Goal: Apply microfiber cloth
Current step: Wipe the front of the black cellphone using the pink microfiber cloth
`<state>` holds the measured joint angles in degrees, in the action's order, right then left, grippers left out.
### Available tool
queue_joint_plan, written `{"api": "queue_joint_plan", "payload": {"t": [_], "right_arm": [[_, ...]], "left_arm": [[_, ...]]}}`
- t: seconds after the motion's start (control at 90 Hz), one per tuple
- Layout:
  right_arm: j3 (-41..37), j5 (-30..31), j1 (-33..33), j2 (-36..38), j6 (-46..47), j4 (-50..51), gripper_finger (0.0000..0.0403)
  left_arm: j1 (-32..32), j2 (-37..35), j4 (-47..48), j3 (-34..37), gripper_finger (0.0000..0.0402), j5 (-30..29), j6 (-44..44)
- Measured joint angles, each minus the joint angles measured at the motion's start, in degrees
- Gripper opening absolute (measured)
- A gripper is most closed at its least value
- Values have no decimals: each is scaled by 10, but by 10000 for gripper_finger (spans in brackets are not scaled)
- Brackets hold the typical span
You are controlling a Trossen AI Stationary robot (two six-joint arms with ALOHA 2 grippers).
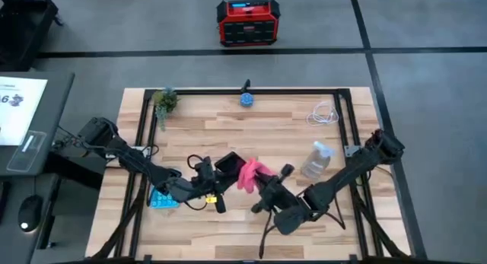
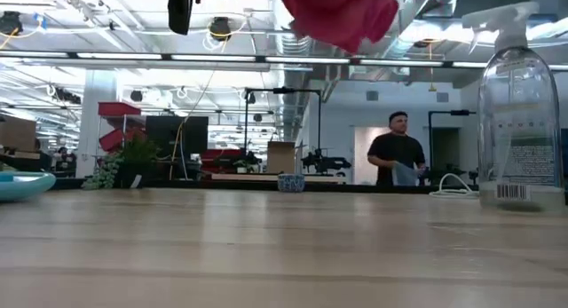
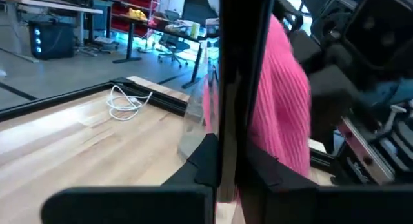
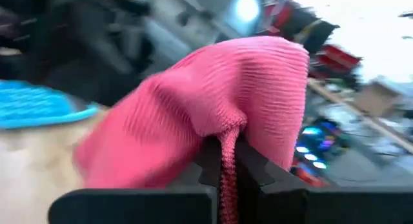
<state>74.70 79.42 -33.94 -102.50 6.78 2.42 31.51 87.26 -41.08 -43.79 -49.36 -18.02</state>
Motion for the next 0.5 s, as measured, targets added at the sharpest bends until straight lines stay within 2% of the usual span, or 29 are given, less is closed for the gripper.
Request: {"api": "queue_joint_plan", "payload": {"t": [0.078, 0.167, 0.4, 0.5], "right_arm": [[0, -18, 1, 1, 18, 1, 0], [0, -70, 10, 2, 31, 3, 0], [0, -240, 40, 2, 37, -10, 0], [0, -266, 47, 2, 35, -11, 0]], "left_arm": [[0, 0, -1, 0, 9, 1, 4], [1, 0, 0, 1, 9, -2, 8], [0, 1, -5, 1, 9, -8, 11], [1, 1, -5, 1, 9, -11, 13]]}}
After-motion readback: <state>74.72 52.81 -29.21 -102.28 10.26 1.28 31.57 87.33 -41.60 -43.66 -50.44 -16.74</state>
